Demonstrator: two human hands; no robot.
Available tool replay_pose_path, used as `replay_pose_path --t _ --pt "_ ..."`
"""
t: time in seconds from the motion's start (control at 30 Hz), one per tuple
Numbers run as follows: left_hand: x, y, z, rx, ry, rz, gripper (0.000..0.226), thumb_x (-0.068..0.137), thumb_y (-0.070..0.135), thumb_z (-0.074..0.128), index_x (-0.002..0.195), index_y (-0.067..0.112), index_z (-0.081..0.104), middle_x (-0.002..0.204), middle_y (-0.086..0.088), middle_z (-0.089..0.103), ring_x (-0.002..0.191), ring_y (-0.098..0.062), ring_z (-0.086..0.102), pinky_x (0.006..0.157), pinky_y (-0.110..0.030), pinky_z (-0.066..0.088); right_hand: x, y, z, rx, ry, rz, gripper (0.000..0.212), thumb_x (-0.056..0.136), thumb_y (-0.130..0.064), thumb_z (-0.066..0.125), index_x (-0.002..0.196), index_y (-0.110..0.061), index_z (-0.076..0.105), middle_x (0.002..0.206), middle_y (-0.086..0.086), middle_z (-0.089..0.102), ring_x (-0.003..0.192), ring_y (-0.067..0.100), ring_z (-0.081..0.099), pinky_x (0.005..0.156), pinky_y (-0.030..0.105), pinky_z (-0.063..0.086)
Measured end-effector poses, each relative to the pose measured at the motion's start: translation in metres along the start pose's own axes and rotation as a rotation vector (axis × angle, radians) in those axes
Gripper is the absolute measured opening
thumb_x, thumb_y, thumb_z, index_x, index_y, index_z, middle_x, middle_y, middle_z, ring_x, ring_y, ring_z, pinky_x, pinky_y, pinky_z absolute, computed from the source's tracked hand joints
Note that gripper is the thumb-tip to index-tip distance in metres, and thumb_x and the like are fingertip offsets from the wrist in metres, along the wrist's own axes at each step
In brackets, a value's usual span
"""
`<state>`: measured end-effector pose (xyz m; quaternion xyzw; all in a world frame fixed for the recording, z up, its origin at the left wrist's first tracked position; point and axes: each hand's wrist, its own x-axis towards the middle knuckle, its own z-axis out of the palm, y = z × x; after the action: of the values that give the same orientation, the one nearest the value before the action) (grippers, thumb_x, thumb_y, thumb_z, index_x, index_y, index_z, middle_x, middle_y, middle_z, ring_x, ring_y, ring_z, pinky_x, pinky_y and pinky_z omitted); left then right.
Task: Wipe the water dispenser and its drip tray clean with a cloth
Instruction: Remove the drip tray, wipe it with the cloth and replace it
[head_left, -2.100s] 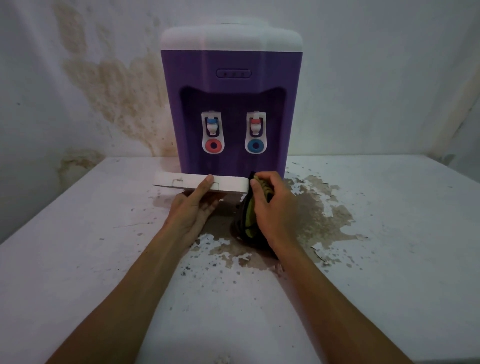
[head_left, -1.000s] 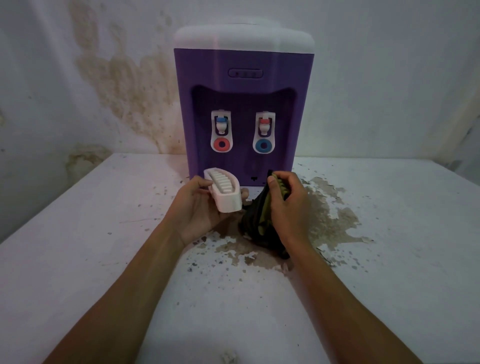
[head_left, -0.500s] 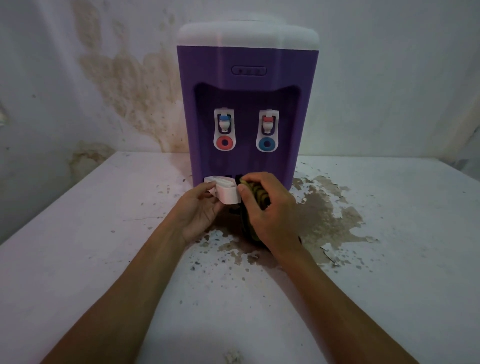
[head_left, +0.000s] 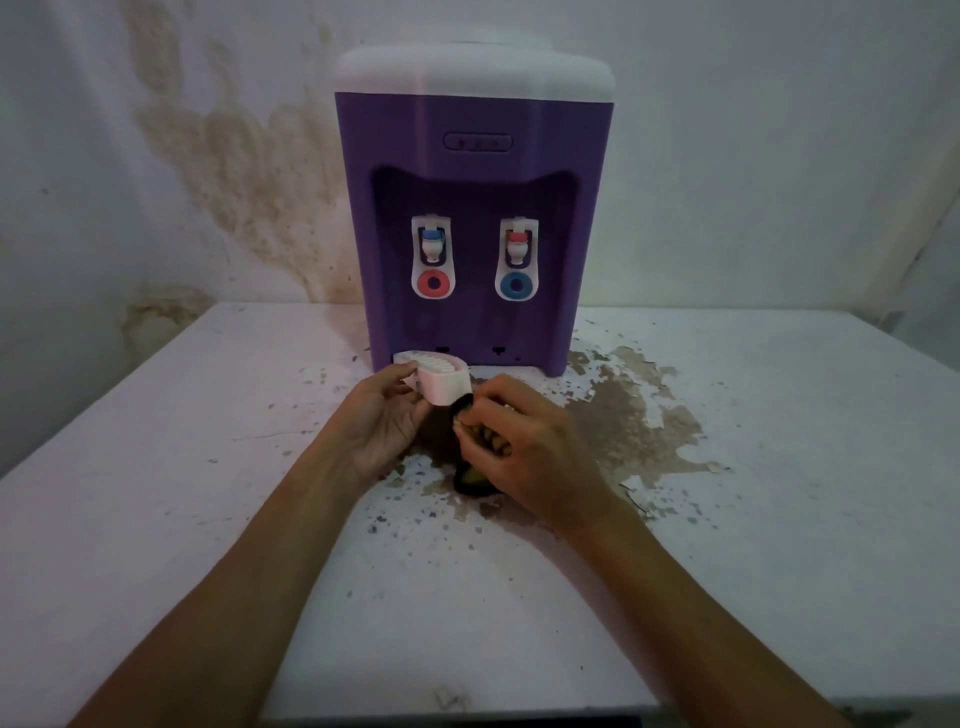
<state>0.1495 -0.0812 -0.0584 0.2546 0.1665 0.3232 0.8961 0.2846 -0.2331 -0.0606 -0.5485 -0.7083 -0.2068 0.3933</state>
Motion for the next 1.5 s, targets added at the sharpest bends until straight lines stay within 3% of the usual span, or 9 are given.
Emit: replay_pose_path --t 0.1,0.2,0.3,0.6,0.73,0.9,1.13,1.33,1.5 --pt "-0.001 0.005 -0.002 -0.02 -0.029 0.005 0.068 0.091 0.004 0.063 0.15 0.005 0.03 0.137 -0.036 0.054 0.124 -0.045 0.06 0.095 -0.044 0.057 -0.004 0.002 -0.006 0.085 0.059 0.162 0.012 0.09 -0.02 0.073 0.096 -0.01 0.07 0.101 -0.001 0.063 0.085 0.009 0.06 0.076 0.024 0.056" --pt "-0.005 0.003 0.001 0.02 -0.044 -0.005 0.05 0.097 0.006 0.054 0.144 0.005 0.036 0.135 -0.036 0.056 0.12 -0.048 0.061 0.093 -0.045 0.056 0.006 0.006 -0.012 0.135 0.305 0.465 0.012 0.091 -0.026 0.073 0.1 -0.017 0.071 0.095 -0.007 0.068 0.086 0.003 0.064 0.076 0.016 0.054" --pt "-0.005 -0.002 0.001 0.024 -0.048 -0.021 0.053 0.099 0.007 0.055 0.148 0.004 0.034 0.139 -0.034 0.053 0.126 -0.046 0.059 0.095 -0.045 0.057 0.015 0.004 -0.007 0.218 0.273 0.657 0.014 0.093 -0.034 0.07 0.104 -0.025 0.072 0.095 -0.014 0.069 0.087 -0.002 0.064 0.073 0.013 0.053" --pt "-0.006 -0.001 0.0 0.143 0.013 -0.03 0.048 0.096 0.015 0.052 0.14 -0.001 0.046 0.135 -0.028 0.06 0.123 -0.037 0.063 0.103 -0.047 0.051 -0.003 -0.022 -0.004 0.331 0.094 0.481 0.019 0.087 -0.017 0.075 0.106 -0.017 0.074 0.101 -0.009 0.072 0.093 0.003 0.066 0.081 0.016 0.054" --pt "-0.006 0.0 -0.001 0.21 0.019 -0.07 0.062 0.086 0.016 0.062 0.143 -0.002 0.045 0.153 -0.027 0.042 0.138 -0.033 0.047 0.121 -0.048 0.032 0.01 -0.003 -0.006 0.33 0.176 0.66 0.014 0.092 -0.025 0.07 0.106 -0.024 0.072 0.098 -0.015 0.069 0.091 -0.001 0.064 0.077 0.016 0.054" --pt "-0.008 -0.003 0.006 0.375 0.041 -0.096 0.037 0.095 0.018 0.048 0.12 -0.002 0.066 0.119 -0.022 0.07 0.093 -0.028 0.071 0.081 -0.038 0.061 0.029 0.012 0.007 0.324 0.124 0.754 0.012 0.096 -0.03 0.065 0.106 -0.031 0.071 0.097 -0.022 0.068 0.092 -0.007 0.061 0.08 0.016 0.052" --pt "-0.005 0.003 -0.002 0.304 0.081 0.003 0.046 0.094 0.017 0.056 0.135 -0.004 0.058 0.134 -0.024 0.062 0.108 -0.03 0.064 0.106 -0.043 0.05 0.014 -0.015 0.011 0.326 0.079 0.625 0.014 0.094 -0.025 0.069 0.108 -0.023 0.072 0.098 -0.019 0.068 0.095 -0.011 0.059 0.077 0.002 0.042" --pt "-0.003 0.003 -0.006 0.343 0.073 0.035 0.043 0.092 0.014 0.055 0.132 -0.003 0.06 0.132 -0.027 0.063 0.111 -0.034 0.061 0.112 -0.052 0.043 0.015 -0.011 -0.007 0.415 -0.052 0.574 0.017 0.088 -0.021 0.075 0.104 -0.027 0.078 0.101 -0.018 0.073 0.095 -0.003 0.065 0.084 0.012 0.051" --pt "-0.002 0.001 -0.002 0.437 0.092 0.061 0.032 0.094 0.009 0.05 0.121 -0.001 0.064 0.111 -0.021 0.069 0.086 -0.026 0.069 0.091 -0.041 0.057 0.033 0.0 -0.013 0.324 -0.162 0.5 0.017 0.089 -0.018 0.074 0.104 -0.024 0.078 0.1 -0.014 0.069 0.093 0.001 0.063 0.084 0.011 0.046"
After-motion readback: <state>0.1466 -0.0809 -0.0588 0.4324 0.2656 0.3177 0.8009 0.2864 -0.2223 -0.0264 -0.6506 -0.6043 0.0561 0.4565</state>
